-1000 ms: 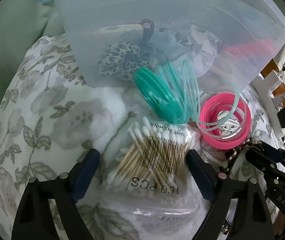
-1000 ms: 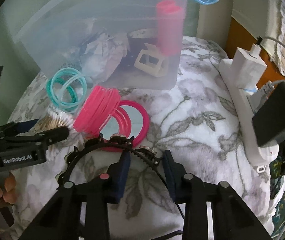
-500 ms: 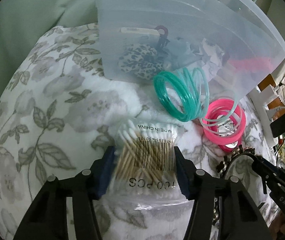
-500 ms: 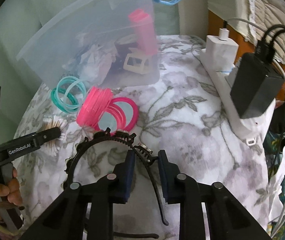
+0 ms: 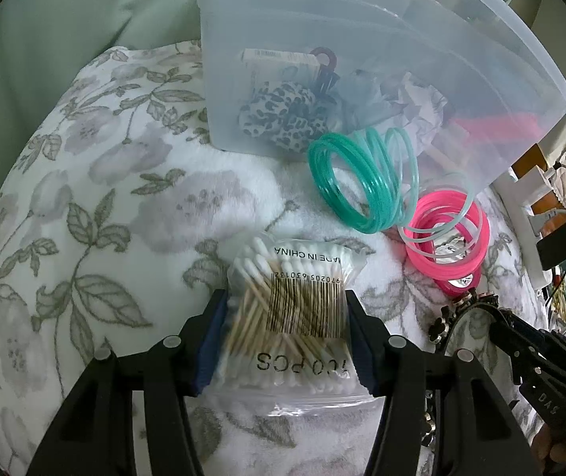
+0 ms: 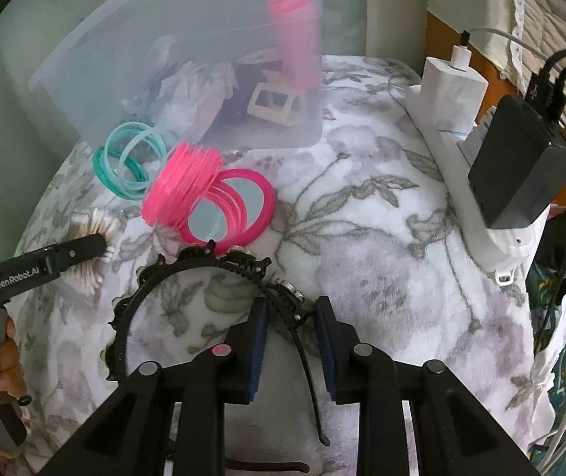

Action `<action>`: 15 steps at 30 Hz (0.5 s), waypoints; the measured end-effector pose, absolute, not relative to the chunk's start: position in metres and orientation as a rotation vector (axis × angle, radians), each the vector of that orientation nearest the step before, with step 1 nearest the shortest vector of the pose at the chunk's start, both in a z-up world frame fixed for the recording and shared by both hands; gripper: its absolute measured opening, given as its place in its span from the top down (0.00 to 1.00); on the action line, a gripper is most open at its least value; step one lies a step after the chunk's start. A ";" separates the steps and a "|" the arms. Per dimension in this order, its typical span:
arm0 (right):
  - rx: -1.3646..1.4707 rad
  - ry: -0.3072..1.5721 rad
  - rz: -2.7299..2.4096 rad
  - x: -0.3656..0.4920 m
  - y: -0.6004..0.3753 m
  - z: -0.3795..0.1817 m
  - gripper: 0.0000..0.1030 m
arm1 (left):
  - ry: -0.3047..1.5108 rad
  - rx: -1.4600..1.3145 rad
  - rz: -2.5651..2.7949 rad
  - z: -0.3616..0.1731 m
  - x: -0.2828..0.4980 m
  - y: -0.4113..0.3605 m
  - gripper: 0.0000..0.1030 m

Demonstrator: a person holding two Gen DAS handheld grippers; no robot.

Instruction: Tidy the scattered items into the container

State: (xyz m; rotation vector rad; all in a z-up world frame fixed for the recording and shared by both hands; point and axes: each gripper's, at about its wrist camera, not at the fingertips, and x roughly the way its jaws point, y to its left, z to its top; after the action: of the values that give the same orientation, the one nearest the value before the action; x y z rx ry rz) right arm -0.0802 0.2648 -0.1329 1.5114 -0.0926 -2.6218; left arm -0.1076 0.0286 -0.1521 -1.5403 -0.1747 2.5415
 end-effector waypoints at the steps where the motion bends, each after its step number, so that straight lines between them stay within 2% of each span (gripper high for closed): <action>1: 1.512 -0.082 -2.626 -0.080 0.264 -0.133 0.72 | -0.179 -1.541 2.540 -0.152 -0.108 0.028 0.44; 4: 1.510 -0.083 -2.637 -0.080 0.264 -0.133 0.76 | -0.185 -1.540 2.534 -0.153 -0.109 0.027 0.44; 15: 1.476 -0.123 -2.657 -0.078 0.266 -0.123 0.76 | -0.248 -1.490 2.548 -0.155 -0.107 0.019 0.43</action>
State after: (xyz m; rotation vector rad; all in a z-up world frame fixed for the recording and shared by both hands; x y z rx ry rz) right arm -0.0780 0.2662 -0.1234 1.4757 -0.1228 -2.6571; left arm -0.1072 0.0190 -0.1546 -1.4902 -0.2484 2.5478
